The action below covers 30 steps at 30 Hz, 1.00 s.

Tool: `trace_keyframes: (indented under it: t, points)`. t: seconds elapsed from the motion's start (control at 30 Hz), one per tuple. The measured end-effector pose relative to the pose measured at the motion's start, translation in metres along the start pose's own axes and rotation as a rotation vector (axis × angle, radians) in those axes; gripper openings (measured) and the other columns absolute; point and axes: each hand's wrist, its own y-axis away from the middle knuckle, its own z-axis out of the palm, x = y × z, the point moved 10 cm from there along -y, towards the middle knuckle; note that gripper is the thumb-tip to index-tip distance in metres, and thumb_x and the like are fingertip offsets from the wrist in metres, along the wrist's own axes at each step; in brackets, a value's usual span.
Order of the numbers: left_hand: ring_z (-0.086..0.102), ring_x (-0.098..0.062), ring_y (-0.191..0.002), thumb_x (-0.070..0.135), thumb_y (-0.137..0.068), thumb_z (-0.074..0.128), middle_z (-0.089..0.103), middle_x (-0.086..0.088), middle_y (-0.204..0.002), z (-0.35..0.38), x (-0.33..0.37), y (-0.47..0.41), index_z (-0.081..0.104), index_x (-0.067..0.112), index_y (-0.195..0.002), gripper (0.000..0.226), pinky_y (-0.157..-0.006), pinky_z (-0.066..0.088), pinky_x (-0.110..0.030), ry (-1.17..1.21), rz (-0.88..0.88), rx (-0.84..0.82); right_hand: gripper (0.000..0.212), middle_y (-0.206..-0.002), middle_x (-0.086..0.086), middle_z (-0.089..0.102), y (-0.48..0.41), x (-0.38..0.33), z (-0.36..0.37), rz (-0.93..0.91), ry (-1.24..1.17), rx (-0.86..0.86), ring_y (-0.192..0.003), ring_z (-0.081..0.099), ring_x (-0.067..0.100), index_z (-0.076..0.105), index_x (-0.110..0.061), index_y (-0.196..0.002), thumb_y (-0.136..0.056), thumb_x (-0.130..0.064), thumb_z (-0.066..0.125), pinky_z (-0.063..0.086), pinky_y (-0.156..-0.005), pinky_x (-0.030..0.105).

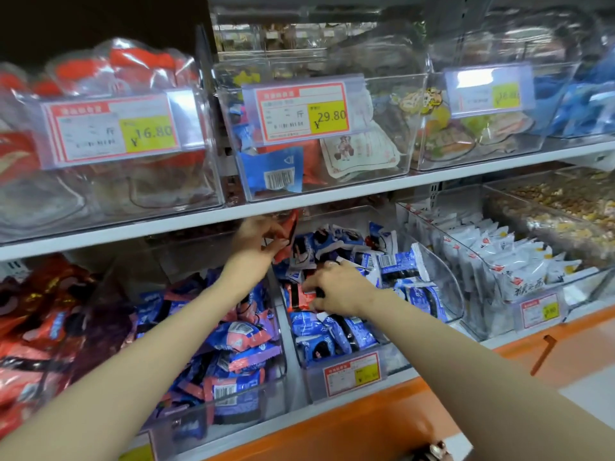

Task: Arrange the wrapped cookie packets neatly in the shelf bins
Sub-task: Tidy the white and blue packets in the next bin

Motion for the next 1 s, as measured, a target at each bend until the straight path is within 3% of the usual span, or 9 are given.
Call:
trace_keyframes:
  t: [0.13, 0.27, 0.4, 0.57, 0.73, 0.8, 0.87, 0.9, 1.0]
  points:
    - [0.055, -0.017, -0.094, -0.001, -0.080, 0.066, 0.060, -0.004, -0.098, -0.010, -0.007, 0.003, 0.065, 0.009, -0.083, 0.011, -0.087, 0.045, -0.030, 0.038, -0.012, 0.049, 0.053, -0.134, 0.009, 0.053, -0.016, 0.004, 0.012, 0.074, -0.035, -0.060, -0.130, 0.037, 0.026, 0.048, -0.028, -0.135, -0.087, -0.048, 0.058, 0.020, -0.110, 0.039]
    - [0.054, -0.015, -0.096, 0.001, -0.080, 0.068, 0.058, -0.005, -0.101, -0.009, -0.007, 0.005, 0.061, 0.015, -0.080, 0.016, -0.086, 0.042, -0.026, 0.079, -0.007, 0.014, 0.060, -0.139, 0.004, 0.050, -0.024, 0.007, 0.027, 0.089, -0.109, -0.149, -0.132, 0.037, 0.026, 0.039, -0.031, -0.141, -0.087, -0.046, 0.060, 0.021, -0.110, 0.039]
    - [0.049, -0.012, -0.106, 0.001, -0.080, 0.068, 0.052, -0.001, -0.104, -0.004, -0.005, 0.008, 0.066, 0.006, -0.085, 0.007, -0.093, 0.039, -0.024, 0.113, 0.019, -0.035, 0.063, -0.127, 0.005, 0.059, -0.027, 0.012, 0.023, 0.125, -0.198, -0.073, -0.123, 0.046, 0.026, 0.042, -0.030, -0.139, -0.082, -0.043, 0.067, 0.032, -0.101, 0.034]
    - [0.052, -0.009, -0.097, 0.003, -0.082, 0.067, 0.054, -0.002, -0.100, -0.016, -0.010, 0.016, 0.065, 0.006, -0.087, 0.007, -0.084, 0.037, -0.005, 0.205, -0.013, 0.005, 0.055, -0.114, 0.004, 0.063, -0.014, 0.028, -0.009, 0.202, -0.535, 0.129, -0.106, 0.058, 0.023, 0.056, -0.021, -0.119, -0.072, -0.039, 0.078, 0.045, -0.082, 0.028]
    - [0.056, -0.014, -0.097, 0.006, -0.081, 0.069, 0.060, -0.002, -0.101, -0.048, -0.027, 0.029, 0.060, 0.023, -0.082, 0.020, -0.087, 0.042, -0.019, 0.281, -0.040, 0.156, 0.029, -0.085, 0.008, 0.065, 0.001, 0.027, -0.051, 0.232, -0.980, 0.382, -0.081, 0.061, 0.024, 0.056, -0.018, -0.078, -0.070, -0.026, 0.082, 0.051, -0.075, 0.038]
    - [0.056, -0.020, -0.100, 0.007, -0.082, 0.068, 0.060, -0.009, -0.103, -0.063, -0.036, 0.033, 0.062, 0.018, -0.086, 0.013, -0.085, 0.040, -0.014, 0.207, -0.045, 0.219, 0.026, -0.088, 0.010, 0.067, 0.000, 0.007, -0.059, 0.169, -1.040, 0.395, -0.084, 0.062, 0.024, 0.058, -0.017, -0.080, -0.070, -0.024, 0.082, 0.051, -0.076, 0.036]
    - [0.057, -0.021, -0.102, 0.010, -0.083, 0.068, 0.061, -0.012, -0.107, -0.072, -0.045, 0.034, 0.064, 0.013, -0.094, 0.012, -0.088, 0.041, -0.017, 0.184, -0.049, 0.221, 0.023, -0.097, 0.003, 0.068, -0.003, -0.020, -0.066, 0.063, -0.993, 0.371, -0.089, 0.061, 0.017, 0.063, -0.019, -0.088, -0.073, -0.020, 0.080, 0.047, -0.077, 0.022]
    - [0.058, -0.015, -0.102, 0.012, -0.085, 0.066, 0.061, -0.009, -0.110, -0.073, -0.050, 0.036, 0.063, 0.014, -0.100, 0.015, -0.088, 0.041, -0.016, 0.228, -0.086, 0.205, 0.022, -0.100, 0.001, 0.067, -0.004, -0.031, -0.068, 0.030, -0.960, 0.352, -0.090, 0.061, 0.015, 0.065, -0.019, -0.092, -0.075, -0.018, 0.078, 0.046, -0.077, 0.017]
    - [0.055, 0.001, -0.096, 0.015, -0.090, 0.058, 0.059, 0.002, -0.112, -0.072, -0.062, 0.046, 0.058, 0.016, -0.111, 0.021, -0.080, 0.038, -0.001, 0.334, -0.212, 0.158, 0.021, -0.098, 0.002, 0.067, -0.005, -0.033, -0.066, 0.045, -0.913, 0.354, -0.089, 0.063, 0.018, 0.069, -0.012, -0.101, -0.081, -0.014, 0.072, 0.047, -0.077, 0.019]
